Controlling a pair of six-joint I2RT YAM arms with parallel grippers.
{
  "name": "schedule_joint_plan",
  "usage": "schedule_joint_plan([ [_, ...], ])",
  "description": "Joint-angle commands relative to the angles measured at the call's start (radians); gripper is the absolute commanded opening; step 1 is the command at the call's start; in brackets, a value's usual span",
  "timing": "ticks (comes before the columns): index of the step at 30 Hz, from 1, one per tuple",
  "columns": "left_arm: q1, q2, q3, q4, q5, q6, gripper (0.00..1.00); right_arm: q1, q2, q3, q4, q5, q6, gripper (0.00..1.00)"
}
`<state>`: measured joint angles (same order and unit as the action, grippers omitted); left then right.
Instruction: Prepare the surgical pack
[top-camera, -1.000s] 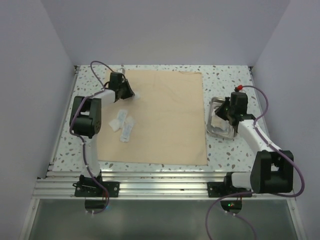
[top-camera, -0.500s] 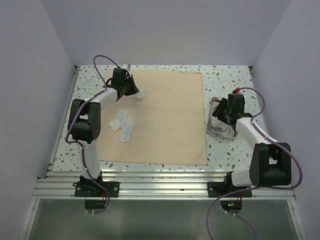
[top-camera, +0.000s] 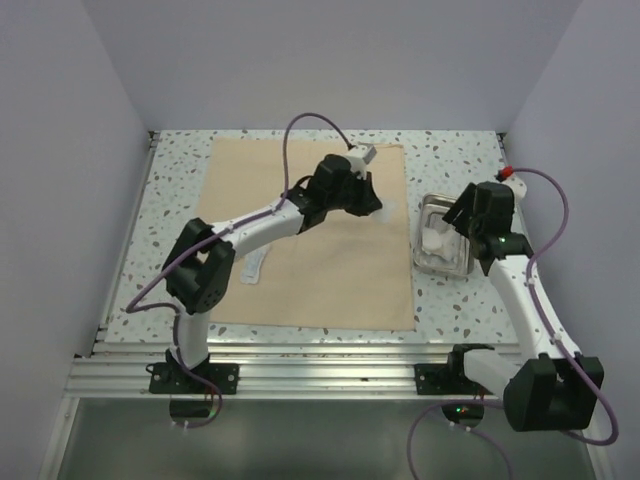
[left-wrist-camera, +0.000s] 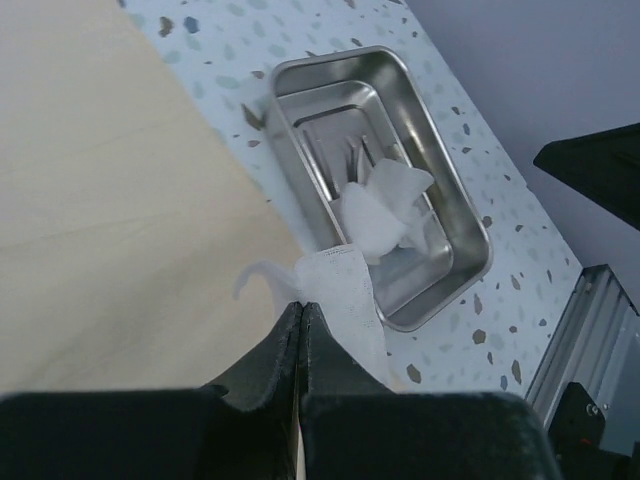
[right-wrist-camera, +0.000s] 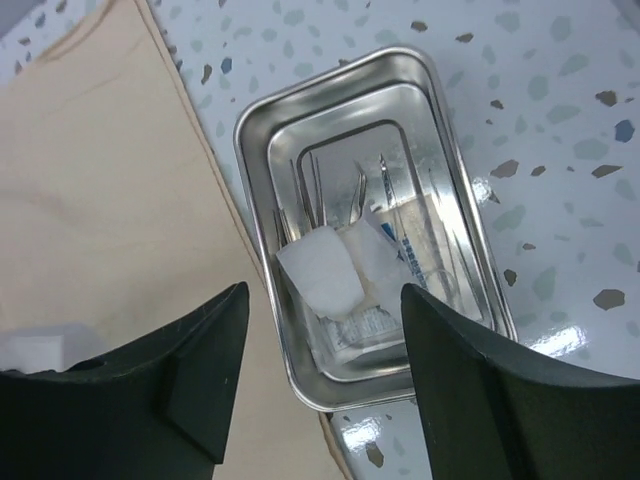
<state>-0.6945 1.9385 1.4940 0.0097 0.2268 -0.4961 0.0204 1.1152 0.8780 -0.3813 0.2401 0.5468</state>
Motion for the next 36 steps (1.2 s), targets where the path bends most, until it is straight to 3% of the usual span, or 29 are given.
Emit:
schedule_joint_plan([
  [1, -0.072, 0.081, 0.115, 0.126, 0.031, -0.033, 0.0, -0.004, -0.098, 0.067, -0.068, 0.152, 0.03, 0.66],
  [6, -0.157, 0.209, 0.228, 0.237, 0.117, -0.099, 0.0, -0.004, -0.153, 0.114, -0.113, 0.182, 0.01, 0.64],
  [16, -0.264, 0.503, 0.509, 0.245, 0.163, -0.183, 0.0, -0.01, -0.203, 0.113, -0.114, 0.199, -0.004, 0.63],
  [19, -0.273, 0.547, 0.572, 0.19, 0.151, -0.153, 0.19, -0.011, -0.198, 0.116, -0.119, 0.191, -0.013, 0.63],
  [20, -0.273, 0.533, 0.571, 0.17, 0.14, -0.141, 0.35, -0.011, -0.198, 0.116, -0.12, 0.186, -0.015, 0.63],
  [26, -0.272, 0.372, 0.519, 0.054, 0.002, -0.001, 0.64, -0.014, -0.198, 0.09, -0.11, 0.133, -0.021, 0.63],
  [31, -0.264, 0.174, 0.372, -0.043, -0.191, 0.073, 0.73, -0.013, -0.206, 0.055, -0.075, 0.036, -0.056, 0.63],
  [36, -0.166, -0.185, -0.056, 0.009, -0.329, 0.051, 0.81, 0.012, -0.174, 0.03, -0.034, -0.267, -0.087, 0.63],
])
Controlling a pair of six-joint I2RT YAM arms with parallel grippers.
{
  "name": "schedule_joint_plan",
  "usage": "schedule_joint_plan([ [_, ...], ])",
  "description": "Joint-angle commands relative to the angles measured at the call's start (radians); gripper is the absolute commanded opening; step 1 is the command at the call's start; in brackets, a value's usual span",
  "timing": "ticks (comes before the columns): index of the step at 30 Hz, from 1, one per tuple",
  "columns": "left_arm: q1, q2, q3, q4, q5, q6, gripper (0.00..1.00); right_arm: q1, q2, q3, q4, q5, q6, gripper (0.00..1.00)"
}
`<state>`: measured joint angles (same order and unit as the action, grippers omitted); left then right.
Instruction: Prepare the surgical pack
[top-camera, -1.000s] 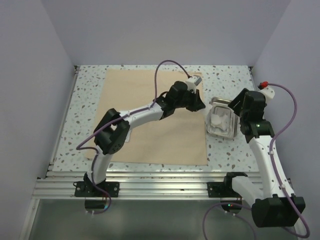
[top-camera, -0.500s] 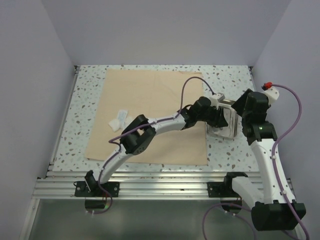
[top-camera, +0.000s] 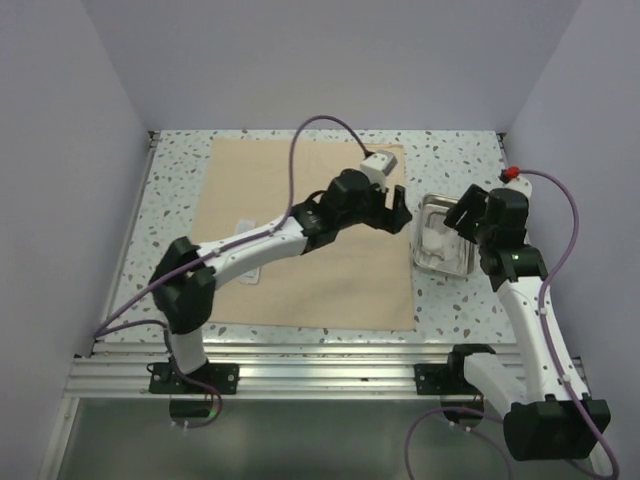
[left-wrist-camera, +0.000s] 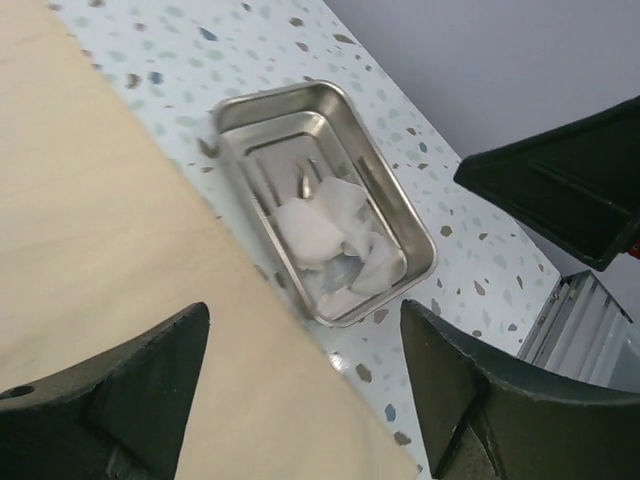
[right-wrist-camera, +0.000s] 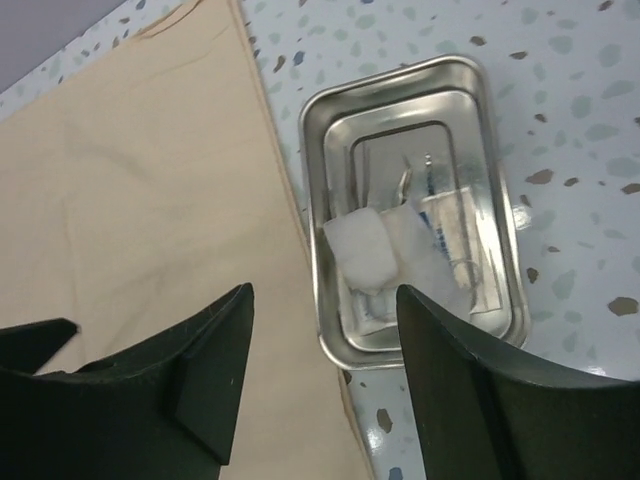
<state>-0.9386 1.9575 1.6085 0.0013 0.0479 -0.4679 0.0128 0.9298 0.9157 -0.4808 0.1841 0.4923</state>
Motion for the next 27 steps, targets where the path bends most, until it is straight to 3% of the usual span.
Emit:
schedule_joint_plan([
  [1, 0.104, -0.25, -0.227, 0.011, -0.155, 0.014, 0.81, 0.042, 0.026, -0.011, 0.071, -0.242, -0.026, 0.62],
  [7, 0.369, -0.676, -0.64, -0.089, -0.212, -0.055, 0.89, 0.358, 0.179, -0.054, 0.244, -0.264, 0.07, 0.61],
  [10, 0.623, -0.797, -0.812, -0.121, -0.129, -0.067, 0.9, 0.499, 0.322, -0.032, 0.341, -0.244, 0.121, 0.61],
  [16, 0.894, -0.893, -1.01, -0.083, -0.002, -0.133, 0.95, 0.691, 0.682, 0.17, 0.476, -0.313, 0.132, 0.69],
  [21, 0.964, -0.913, -1.081, -0.049, -0.042, -0.163, 0.97, 0.748, 0.92, 0.343, 0.551, -0.402, 0.08, 0.71],
  [27, 0.978, -0.916, -1.099, -0.081, -0.115, -0.219, 0.99, 0.748, 1.145, 0.558, 0.521, -0.529, 0.054, 0.7],
])
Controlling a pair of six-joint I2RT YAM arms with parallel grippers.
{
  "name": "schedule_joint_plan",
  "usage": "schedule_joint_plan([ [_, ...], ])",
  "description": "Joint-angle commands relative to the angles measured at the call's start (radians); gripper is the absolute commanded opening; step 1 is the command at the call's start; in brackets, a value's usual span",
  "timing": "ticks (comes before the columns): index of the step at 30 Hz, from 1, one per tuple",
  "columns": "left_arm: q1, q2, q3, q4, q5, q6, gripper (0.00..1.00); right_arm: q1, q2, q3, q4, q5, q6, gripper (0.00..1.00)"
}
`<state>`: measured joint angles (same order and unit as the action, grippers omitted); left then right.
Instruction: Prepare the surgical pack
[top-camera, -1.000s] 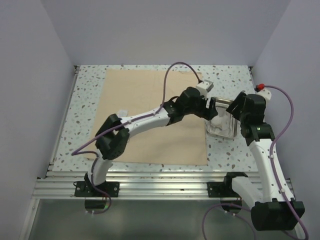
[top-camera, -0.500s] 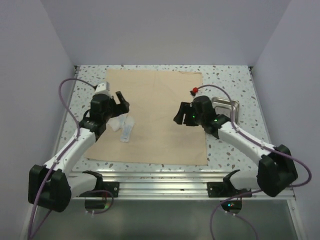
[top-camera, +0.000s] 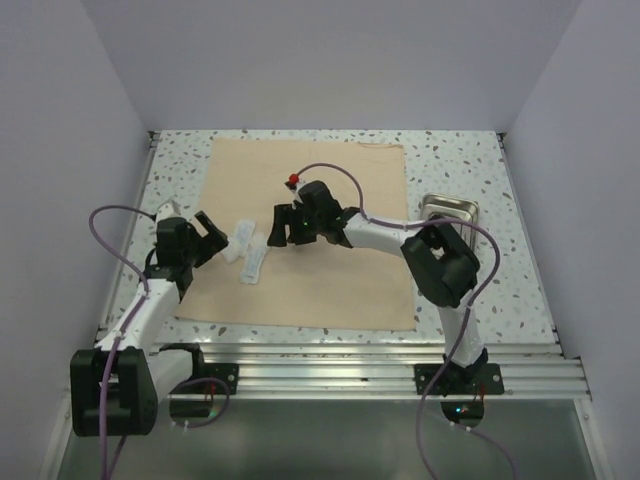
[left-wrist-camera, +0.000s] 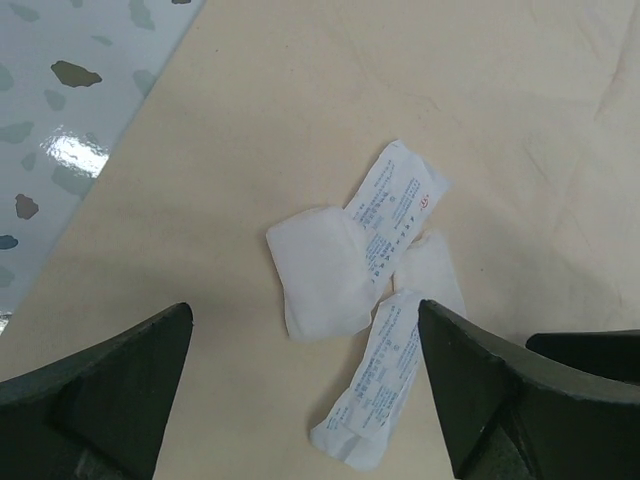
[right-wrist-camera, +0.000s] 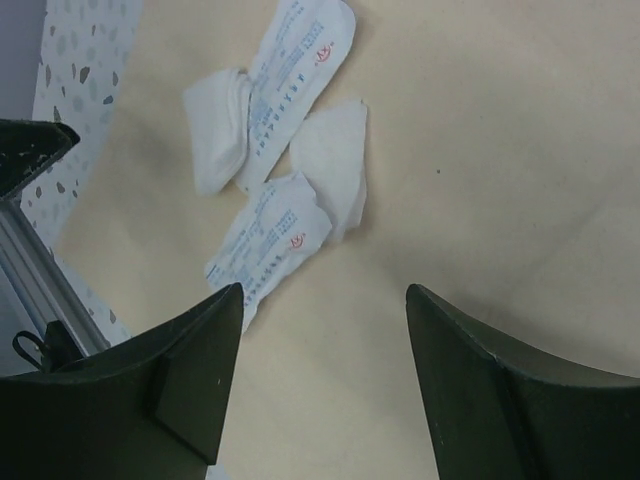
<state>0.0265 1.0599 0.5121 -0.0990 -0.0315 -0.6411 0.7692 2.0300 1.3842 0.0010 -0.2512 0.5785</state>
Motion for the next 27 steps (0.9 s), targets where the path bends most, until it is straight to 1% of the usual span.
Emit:
schedule_joint_plan([
  [1, 0.016, -0.014, -0.004, 0.019, -0.035, -0.048, 0.99, -0.008, 0.068, 0.125, 0.037, -0.106, -0.032, 0.69],
  [5, 0.035, 0.008, -0.003, 0.027, -0.021, -0.058, 0.99, -0.005, 0.169, 0.197, 0.033, -0.163, -0.026, 0.67],
  [7, 0.047, 0.017, 0.003, 0.022, -0.013, -0.06, 0.99, -0.002, 0.188, 0.217, 0.031, -0.181, -0.022, 0.66],
  [14, 0.061, 0.029, 0.009, 0.025, -0.004, -0.063, 0.99, 0.021, 0.259, 0.262, -0.021, -0.197, -0.037, 0.66],
  [18, 0.062, 0.044, 0.008, 0.024, 0.016, -0.071, 0.99, 0.027, 0.271, 0.271, -0.016, -0.195, -0.037, 0.66],
  [22, 0.064, 0.046, 0.009, 0.019, 0.016, -0.072, 0.98, 0.038, 0.303, 0.332, -0.073, -0.201, -0.066, 0.59],
  [25, 0.064, 0.04, 0.017, 0.012, 0.01, -0.066, 0.98, 0.05, 0.312, 0.366, -0.145, -0.16, -0.106, 0.57],
  [27, 0.064, 0.037, 0.023, 0.007, 0.007, -0.065, 0.98, 0.061, 0.317, 0.381, -0.205, -0.122, -0.124, 0.52],
])
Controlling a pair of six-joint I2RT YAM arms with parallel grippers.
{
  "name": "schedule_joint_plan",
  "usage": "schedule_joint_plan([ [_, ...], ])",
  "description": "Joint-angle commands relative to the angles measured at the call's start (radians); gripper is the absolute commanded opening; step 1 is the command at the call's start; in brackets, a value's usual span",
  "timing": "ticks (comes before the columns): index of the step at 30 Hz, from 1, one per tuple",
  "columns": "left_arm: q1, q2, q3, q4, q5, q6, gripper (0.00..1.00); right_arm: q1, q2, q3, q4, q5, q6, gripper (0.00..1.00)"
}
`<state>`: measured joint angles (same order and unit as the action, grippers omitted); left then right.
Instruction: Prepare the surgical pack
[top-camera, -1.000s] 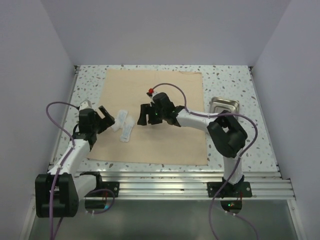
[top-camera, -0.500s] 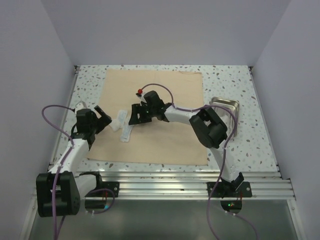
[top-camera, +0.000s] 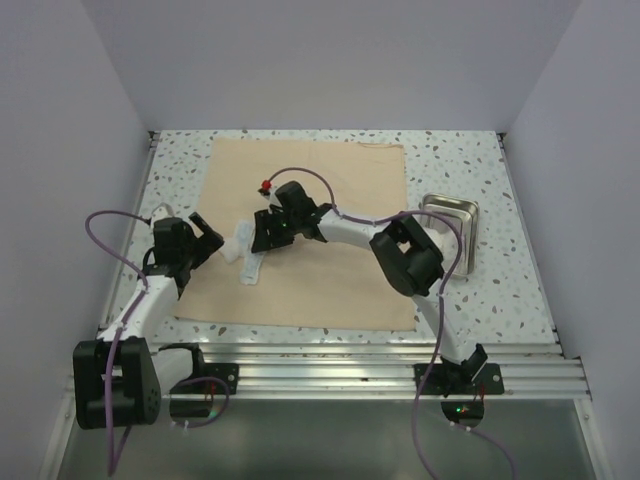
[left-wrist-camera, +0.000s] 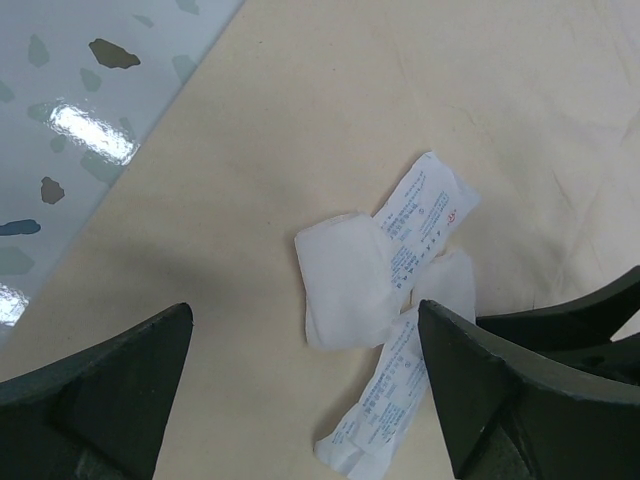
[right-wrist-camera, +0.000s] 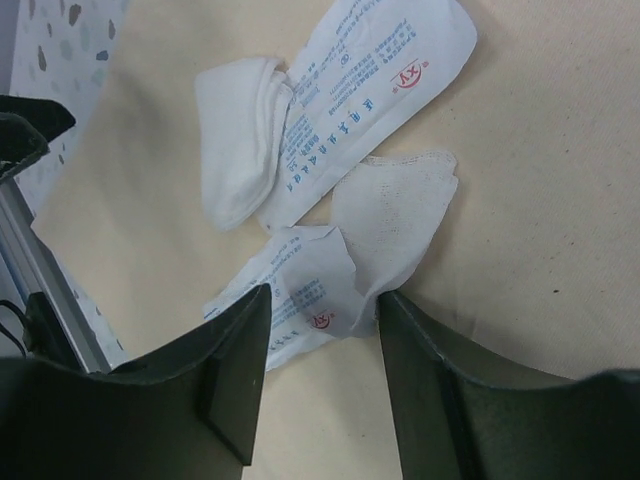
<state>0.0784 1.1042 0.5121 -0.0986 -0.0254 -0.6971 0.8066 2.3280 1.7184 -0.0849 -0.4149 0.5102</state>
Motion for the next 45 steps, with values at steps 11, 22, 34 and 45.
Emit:
schedule_joint_plan([
  [11, 0.012, 0.023, 0.005, 0.037, 0.021, 0.005, 0.98, 0.039, 0.05, 0.089, -0.188, 0.182, -0.082, 0.01],
  [22, -0.011, 0.112, -0.011, 0.157, 0.12, 0.031, 0.93, -0.101, -0.389, -0.198, -0.127, 0.223, -0.022, 0.0],
  [34, -0.069, 0.267, -0.009, 0.252, 0.113, 0.021, 0.63, -0.61, -0.909, -0.555, -0.252, 0.246, -0.058, 0.0],
  [45, -0.109, 0.342, 0.049, 0.287, 0.11, 0.056, 0.1, -0.886, -1.068, -0.795, -0.23, 0.389, 0.02, 0.0],
])
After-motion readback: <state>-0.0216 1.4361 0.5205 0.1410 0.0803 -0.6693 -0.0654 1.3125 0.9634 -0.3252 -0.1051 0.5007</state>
